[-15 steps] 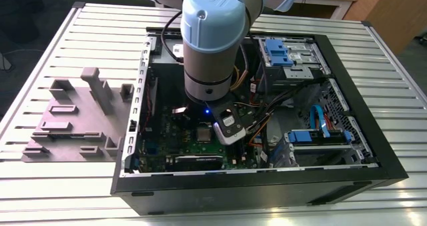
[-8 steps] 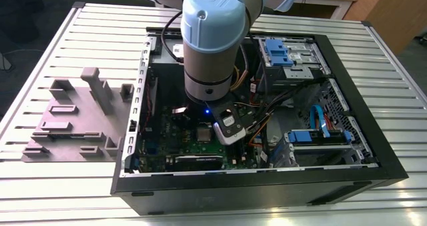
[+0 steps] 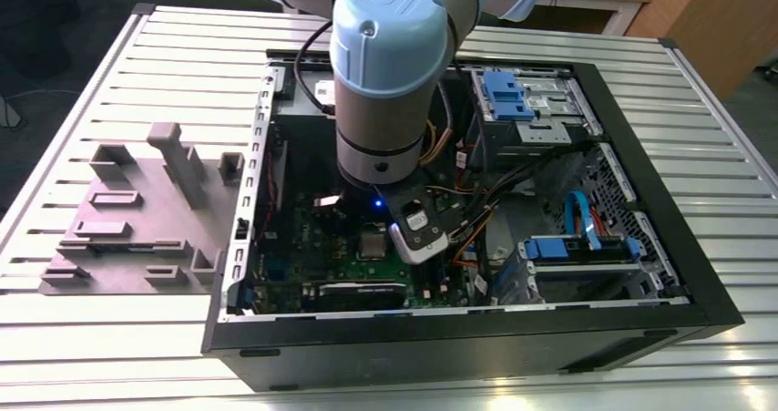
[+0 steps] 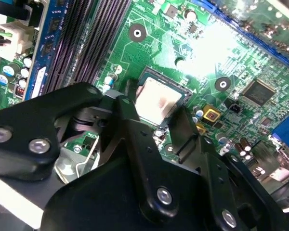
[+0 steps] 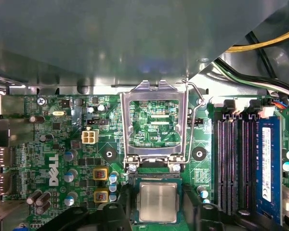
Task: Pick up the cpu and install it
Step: 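Place the cpu into insertion slot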
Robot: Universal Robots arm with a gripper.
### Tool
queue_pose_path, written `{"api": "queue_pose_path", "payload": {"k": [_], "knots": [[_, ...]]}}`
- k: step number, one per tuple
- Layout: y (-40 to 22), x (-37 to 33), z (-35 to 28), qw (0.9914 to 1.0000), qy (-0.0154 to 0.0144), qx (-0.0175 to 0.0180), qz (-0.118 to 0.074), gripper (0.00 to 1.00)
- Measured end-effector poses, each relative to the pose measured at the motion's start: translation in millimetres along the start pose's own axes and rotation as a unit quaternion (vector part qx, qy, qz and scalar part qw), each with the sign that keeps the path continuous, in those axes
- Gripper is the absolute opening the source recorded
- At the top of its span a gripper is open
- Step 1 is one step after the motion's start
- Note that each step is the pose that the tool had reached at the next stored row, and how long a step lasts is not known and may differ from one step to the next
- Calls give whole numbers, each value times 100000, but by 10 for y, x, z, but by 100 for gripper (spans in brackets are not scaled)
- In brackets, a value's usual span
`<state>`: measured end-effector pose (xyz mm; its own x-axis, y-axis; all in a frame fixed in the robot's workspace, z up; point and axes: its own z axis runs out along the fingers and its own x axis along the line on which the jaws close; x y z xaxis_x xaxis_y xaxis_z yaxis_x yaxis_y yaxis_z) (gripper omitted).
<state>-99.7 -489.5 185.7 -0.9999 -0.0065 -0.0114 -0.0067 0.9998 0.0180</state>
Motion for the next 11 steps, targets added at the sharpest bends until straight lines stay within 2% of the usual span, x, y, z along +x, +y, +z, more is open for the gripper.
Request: {"api": "queue_pose_path", "payload": {"k": [2,3,8,11], "knots": [[0,5,1,100000,51,-26,35,53],[-1,4,0,100000,29,7,34,56],[-1,4,-6,100000,36,34,14,56],[0,5,-45,100000,37,36,21,56]]}}
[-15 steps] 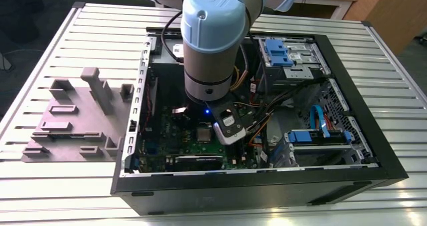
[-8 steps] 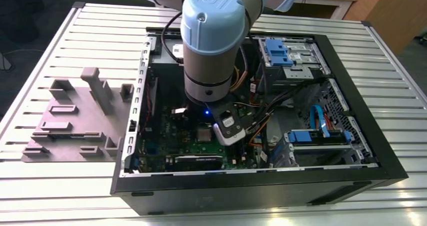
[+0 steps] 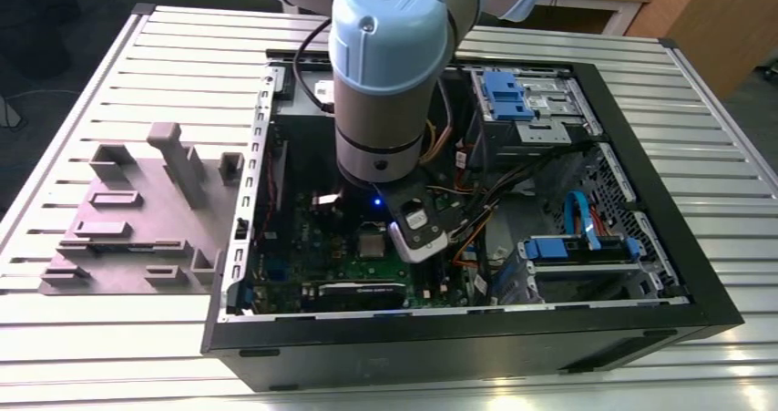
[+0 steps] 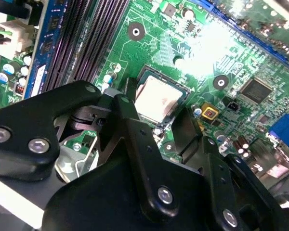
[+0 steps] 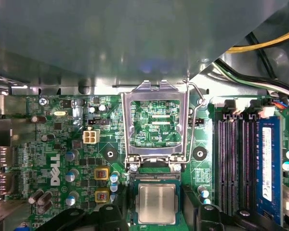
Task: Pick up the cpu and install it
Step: 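Place the cpu into insertion slot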
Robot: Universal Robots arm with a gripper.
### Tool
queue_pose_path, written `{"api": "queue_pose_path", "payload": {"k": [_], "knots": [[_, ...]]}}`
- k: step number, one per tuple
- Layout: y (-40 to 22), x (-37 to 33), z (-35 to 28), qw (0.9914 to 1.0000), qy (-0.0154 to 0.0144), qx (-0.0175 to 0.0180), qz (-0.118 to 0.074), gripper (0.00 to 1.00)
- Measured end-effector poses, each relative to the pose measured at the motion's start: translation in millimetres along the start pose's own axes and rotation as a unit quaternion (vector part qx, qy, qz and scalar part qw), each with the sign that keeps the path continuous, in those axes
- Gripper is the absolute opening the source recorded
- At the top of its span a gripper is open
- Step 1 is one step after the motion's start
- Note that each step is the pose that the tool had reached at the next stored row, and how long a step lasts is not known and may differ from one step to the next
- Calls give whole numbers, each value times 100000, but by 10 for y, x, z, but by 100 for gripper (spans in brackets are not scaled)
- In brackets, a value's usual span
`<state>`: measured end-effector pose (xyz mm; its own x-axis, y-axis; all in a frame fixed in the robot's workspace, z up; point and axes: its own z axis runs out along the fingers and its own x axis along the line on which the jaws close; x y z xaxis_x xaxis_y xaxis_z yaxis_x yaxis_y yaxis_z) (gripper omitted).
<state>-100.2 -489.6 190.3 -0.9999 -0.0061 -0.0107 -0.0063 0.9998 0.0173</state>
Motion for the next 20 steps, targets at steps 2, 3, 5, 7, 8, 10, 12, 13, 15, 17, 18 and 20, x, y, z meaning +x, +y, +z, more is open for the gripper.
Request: {"api": "queue_pose_path", "payload": {"k": [2,3,5,7,8,10,12,13,15,17,18,20], "knots": [[1,0,-20,100000,-3,-2,-1,56],[1,-1,-21,100000,-8,-13,0,56],[1,-1,-21,100000,-7,-14,-1,56],[3,0,-20,100000,-4,-15,1,56],[7,0,-21,100000,2,-8,3,56],[7,0,-20,100000,3,-11,-3,56],[8,-1,-19,100000,-3,-24,-3,56],[8,0,-19,100000,-2,-24,-2,56],[9,0,-19,100000,-4,-22,1,56],[9,0,-19,100000,-1,-21,-1,55],[10,0,-19,100000,-2,-21,-2,55],[10,0,-19,100000,0,-21,0,48]]}}
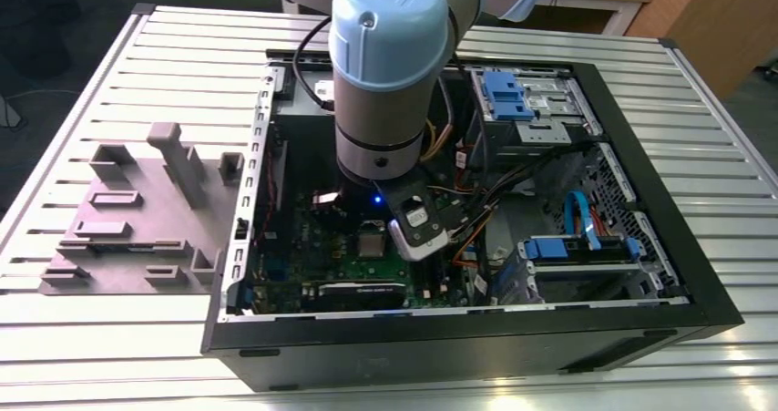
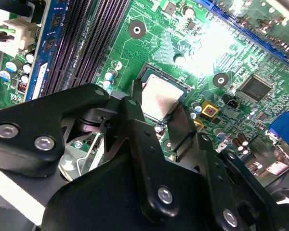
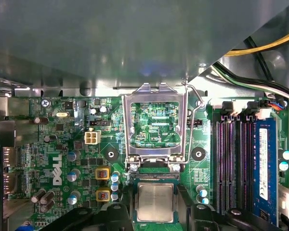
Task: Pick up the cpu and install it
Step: 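Place the cpu into insertion slot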
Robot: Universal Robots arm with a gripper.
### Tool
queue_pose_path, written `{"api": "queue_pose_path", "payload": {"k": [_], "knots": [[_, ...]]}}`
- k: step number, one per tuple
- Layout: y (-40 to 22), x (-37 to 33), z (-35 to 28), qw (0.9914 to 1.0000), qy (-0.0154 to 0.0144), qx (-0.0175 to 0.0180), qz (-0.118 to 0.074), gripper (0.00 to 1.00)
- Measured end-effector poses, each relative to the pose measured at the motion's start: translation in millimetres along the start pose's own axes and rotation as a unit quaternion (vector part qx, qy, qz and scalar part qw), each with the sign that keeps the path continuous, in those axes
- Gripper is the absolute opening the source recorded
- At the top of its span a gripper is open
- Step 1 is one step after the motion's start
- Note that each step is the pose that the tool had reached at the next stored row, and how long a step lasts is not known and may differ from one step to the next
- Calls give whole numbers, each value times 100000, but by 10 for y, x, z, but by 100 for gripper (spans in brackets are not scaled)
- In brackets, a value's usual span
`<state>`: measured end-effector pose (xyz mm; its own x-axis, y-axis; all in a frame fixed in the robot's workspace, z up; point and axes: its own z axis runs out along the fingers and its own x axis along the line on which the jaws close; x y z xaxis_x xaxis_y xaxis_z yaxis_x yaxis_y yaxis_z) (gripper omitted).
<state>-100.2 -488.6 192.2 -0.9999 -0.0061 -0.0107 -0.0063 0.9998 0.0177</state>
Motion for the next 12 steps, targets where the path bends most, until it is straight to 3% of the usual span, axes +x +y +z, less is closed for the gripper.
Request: {"api": "queue_pose_path", "payload": {"k": [4,5,12], "knots": [[0,0,-2,100000,11,20,-2,47],[1,0,-1,100000,7,16,-1,40],[3,0,0,100000,0,1,-2,40]]}}
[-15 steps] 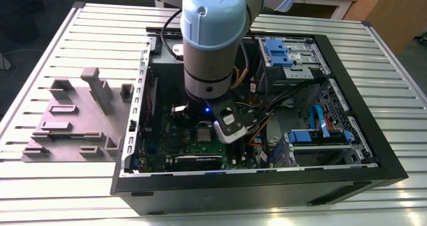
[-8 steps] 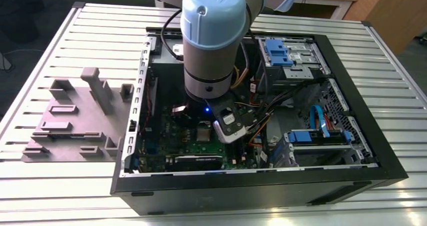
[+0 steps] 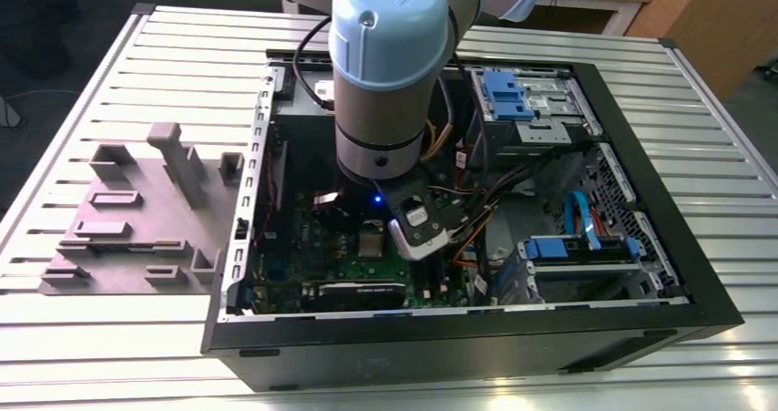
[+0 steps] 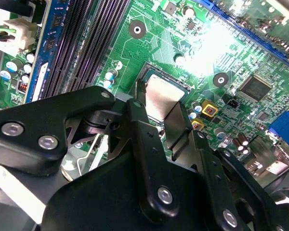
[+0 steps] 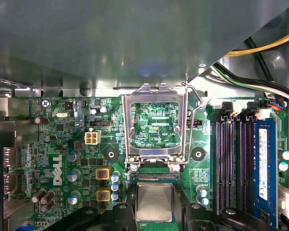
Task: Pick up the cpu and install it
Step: 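Place the cpu into insertion slot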
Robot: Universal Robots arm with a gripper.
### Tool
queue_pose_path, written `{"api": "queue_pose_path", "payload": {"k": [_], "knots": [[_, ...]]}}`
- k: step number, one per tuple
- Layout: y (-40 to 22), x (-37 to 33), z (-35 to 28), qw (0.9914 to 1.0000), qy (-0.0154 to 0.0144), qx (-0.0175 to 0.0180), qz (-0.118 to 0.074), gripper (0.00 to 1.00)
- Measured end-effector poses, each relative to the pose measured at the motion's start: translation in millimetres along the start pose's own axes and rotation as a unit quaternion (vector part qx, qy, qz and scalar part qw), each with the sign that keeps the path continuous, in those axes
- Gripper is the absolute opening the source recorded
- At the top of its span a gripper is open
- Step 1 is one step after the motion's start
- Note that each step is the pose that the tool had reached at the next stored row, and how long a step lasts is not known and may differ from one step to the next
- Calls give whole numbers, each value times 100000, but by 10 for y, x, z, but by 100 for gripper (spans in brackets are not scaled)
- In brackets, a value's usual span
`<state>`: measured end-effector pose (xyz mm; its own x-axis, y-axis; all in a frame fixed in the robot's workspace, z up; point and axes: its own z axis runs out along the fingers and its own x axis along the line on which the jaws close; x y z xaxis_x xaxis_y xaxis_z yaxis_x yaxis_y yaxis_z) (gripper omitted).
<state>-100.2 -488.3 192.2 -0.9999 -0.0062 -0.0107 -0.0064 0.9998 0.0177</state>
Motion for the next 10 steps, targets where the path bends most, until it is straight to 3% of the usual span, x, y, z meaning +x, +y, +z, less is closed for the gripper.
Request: {"api": "queue_pose_path", "payload": {"k": [10], "knots": [[2,0,0,100000,-1,0,1,39]]}}
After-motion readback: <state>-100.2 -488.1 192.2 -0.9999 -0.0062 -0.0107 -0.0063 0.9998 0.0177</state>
